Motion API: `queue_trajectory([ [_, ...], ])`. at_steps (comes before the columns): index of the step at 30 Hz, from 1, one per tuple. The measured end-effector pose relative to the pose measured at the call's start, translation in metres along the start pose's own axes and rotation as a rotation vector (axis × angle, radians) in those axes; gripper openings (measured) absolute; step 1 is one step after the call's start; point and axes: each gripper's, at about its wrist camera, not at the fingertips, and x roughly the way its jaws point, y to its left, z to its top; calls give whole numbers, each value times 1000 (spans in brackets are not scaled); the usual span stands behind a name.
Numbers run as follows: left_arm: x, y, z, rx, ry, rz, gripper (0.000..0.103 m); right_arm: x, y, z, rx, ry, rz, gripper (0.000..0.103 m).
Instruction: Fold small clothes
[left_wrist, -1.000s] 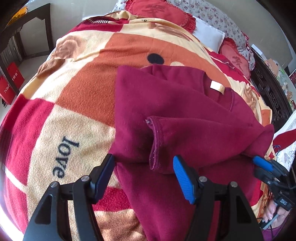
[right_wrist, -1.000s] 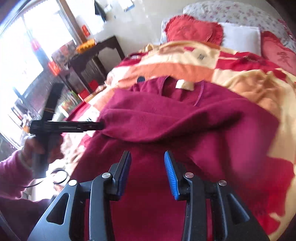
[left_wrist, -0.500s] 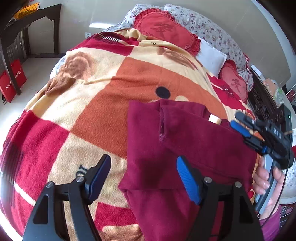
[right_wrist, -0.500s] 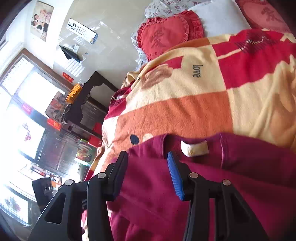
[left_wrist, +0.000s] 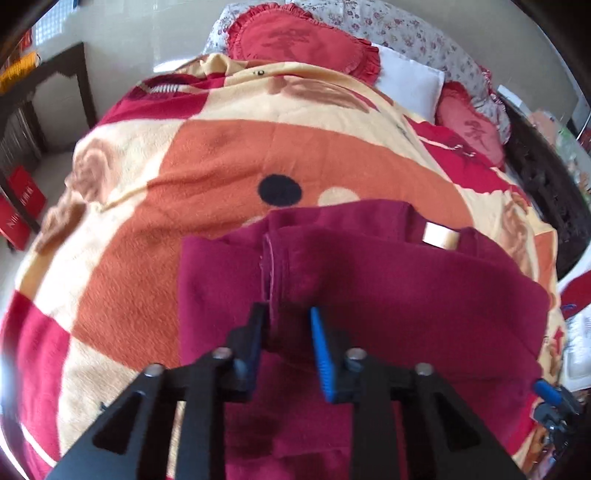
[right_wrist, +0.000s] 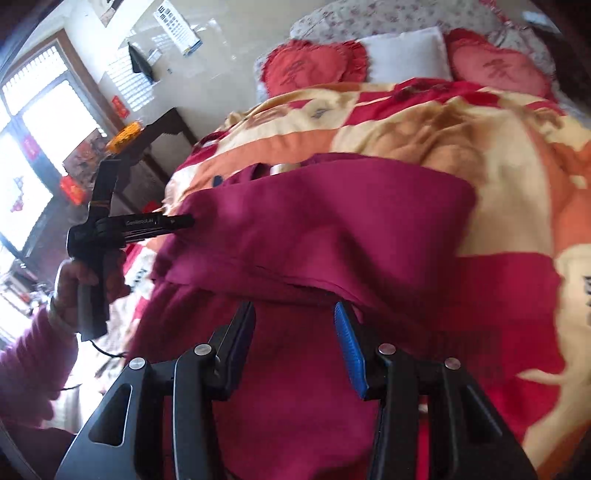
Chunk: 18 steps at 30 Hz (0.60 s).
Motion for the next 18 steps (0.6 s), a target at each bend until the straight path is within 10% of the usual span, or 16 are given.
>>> queue_trajectory([
  [8, -62, -2, 12, 12, -102, -71, 12, -2, 12, -10, -288, -46, -259, 27],
  [11, -66, 12, 11, -34, -85, -76, 11, 15, 23, -11, -402, -29, -339, 0],
  [18, -31, 30, -29, -33, 8, -53, 7, -5, 1, -24, -336, 31, -314, 0],
])
